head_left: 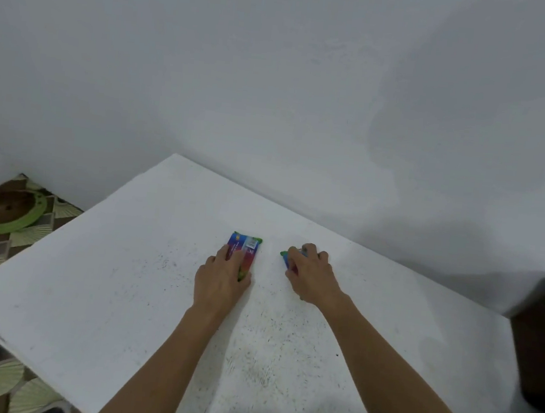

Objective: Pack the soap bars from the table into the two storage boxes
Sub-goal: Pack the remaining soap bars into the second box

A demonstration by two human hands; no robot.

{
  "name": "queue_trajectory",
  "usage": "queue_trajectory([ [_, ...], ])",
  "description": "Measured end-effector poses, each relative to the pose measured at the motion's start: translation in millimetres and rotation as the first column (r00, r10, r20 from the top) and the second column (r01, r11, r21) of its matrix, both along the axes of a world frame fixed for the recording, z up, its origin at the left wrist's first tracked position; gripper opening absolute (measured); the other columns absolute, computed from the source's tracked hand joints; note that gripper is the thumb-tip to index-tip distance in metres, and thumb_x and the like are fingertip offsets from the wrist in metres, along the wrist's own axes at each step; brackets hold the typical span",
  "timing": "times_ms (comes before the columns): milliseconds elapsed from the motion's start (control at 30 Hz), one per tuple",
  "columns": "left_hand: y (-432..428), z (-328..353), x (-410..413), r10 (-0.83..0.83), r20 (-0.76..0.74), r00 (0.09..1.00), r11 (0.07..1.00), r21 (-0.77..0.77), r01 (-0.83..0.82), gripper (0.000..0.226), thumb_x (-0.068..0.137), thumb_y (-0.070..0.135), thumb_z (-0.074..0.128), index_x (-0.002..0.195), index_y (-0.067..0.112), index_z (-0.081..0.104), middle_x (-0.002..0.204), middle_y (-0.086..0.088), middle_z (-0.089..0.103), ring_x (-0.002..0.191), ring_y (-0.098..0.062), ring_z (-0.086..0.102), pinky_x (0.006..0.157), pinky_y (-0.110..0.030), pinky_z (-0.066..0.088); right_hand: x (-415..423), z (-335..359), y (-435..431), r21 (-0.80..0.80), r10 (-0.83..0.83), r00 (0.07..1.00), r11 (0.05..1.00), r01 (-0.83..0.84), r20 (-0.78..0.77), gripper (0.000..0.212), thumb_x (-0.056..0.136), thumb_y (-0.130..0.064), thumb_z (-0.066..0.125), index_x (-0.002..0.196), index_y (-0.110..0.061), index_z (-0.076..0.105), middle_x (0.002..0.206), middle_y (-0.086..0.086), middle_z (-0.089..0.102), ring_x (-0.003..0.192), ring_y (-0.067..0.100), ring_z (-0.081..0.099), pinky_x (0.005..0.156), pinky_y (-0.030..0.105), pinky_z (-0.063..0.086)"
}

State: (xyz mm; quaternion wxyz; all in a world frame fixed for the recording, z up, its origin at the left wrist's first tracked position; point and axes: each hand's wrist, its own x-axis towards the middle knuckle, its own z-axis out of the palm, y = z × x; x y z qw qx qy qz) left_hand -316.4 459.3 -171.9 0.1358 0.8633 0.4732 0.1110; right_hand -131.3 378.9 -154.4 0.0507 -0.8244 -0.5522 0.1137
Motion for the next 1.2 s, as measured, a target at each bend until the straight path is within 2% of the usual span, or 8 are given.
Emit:
queue_trajectory([
  [133,0,16,1,0.005,0.039,0.999,0.997,-0.083,-0.002,0.044,0.087,0.041,0.064,0.121,0.017,0.052,0.118,-0.004,0.062,0.088,-0.019,0.062,0.063,-0.026,0.046,13,16,-11,0.084,-0.191,0.877,0.964,0.252,-0.441,0.037,0.09,-0.031,0.066,0.119,-0.023,0.044,0.109,0.011,0.055,0.096,0.028,0.059,0.076,0.03,0.05],
  [300,-9,34,-11,0.268,0.446,0.854,0.89,-0.455,-0.041,0.034,0.088,0.052,0.063,0.115,0.031,0.062,0.102,0.01,0.065,0.09,-0.011,0.063,0.073,-0.029,0.054,24,47,-49,-0.006,-0.203,0.353,0.874,0.486,-0.913,0.03,0.098,-0.026,0.058,0.127,-0.023,0.051,0.119,0.019,0.061,0.096,0.026,0.063,0.077,0.032,0.054],
  [467,-35,46,-12,0.56,0.563,0.608,0.61,-0.777,0.159,0.019,0.101,0.025,0.047,0.114,0.026,0.062,0.114,-0.006,0.062,0.1,-0.027,0.063,0.069,-0.035,0.059,20,71,-87,-0.197,-0.11,-0.172,0.736,0.648,-0.979,0.028,0.097,-0.014,0.048,0.124,-0.013,0.057,0.121,0.022,0.065,0.099,0.038,0.065,0.087,0.05,0.054],
  [567,-56,51,-7,0.548,0.558,0.623,0.583,-0.789,0.194,0.023,0.103,0.029,0.042,0.114,0.026,0.061,0.115,-0.008,0.063,0.101,-0.03,0.064,0.081,-0.044,0.059,15,87,-115,-0.152,-0.105,-0.112,0.769,0.62,-0.988,0.028,0.095,-0.018,0.058,0.121,-0.007,0.056,0.116,0.025,0.067,0.092,0.038,0.067,0.084,0.05,0.055],
  [800,-114,70,18,0.388,0.627,0.676,0.594,-0.731,0.337,0.027,0.091,0.035,0.062,0.116,0.026,0.063,0.107,-0.003,0.071,0.088,-0.027,0.073,0.076,-0.04,0.059,16,119,-183,-0.06,-0.199,0.138,0.749,0.66,-0.97,0.028,0.089,-0.019,0.071,0.115,-0.014,0.063,0.098,0.01,0.075,0.075,0.021,0.073,0.06,0.032,0.059],
  [967,-168,93,44,0.3,0.679,0.67,0.556,-0.695,0.456,0.026,0.089,0.032,0.063,0.114,0.025,0.063,0.098,-0.003,0.075,0.083,-0.028,0.074,0.073,-0.035,0.058,38,139,-257,0.027,-0.254,0.366,0.789,0.614,-0.895,0.033,0.087,-0.02,0.072,0.117,-0.012,0.06,0.102,0.011,0.073,0.086,0.025,0.073,0.073,0.034,0.06],
  [1100,-219,106,68,0.243,0.69,0.681,0.501,-0.691,0.521,0.031,0.089,0.03,0.063,0.118,0.018,0.063,0.1,-0.008,0.075,0.085,-0.032,0.074,0.069,-0.032,0.055,60,155,-333,0.022,-0.261,0.383,0.802,0.597,-0.886,0.031,0.086,-0.012,0.072,0.117,-0.013,0.063,0.101,0.015,0.073,0.086,0.026,0.073,0.078,0.039,0.061],
  [1200,-260,112,89,0.204,0.696,0.688,0.472,-0.686,0.554,0.035,0.086,0.028,0.067,0.118,0.015,0.063,0.101,-0.01,0.075,0.085,-0.033,0.073,0.068,-0.031,0.054,79,164,-389,-0.008,-0.236,0.308,0.805,0.594,-0.922,0.033,0.085,-0.005,0.07,0.118,-0.003,0.064,0.099,0.018,0.074,0.083,0.027,0.071,0.089,0.05,0.053],
])
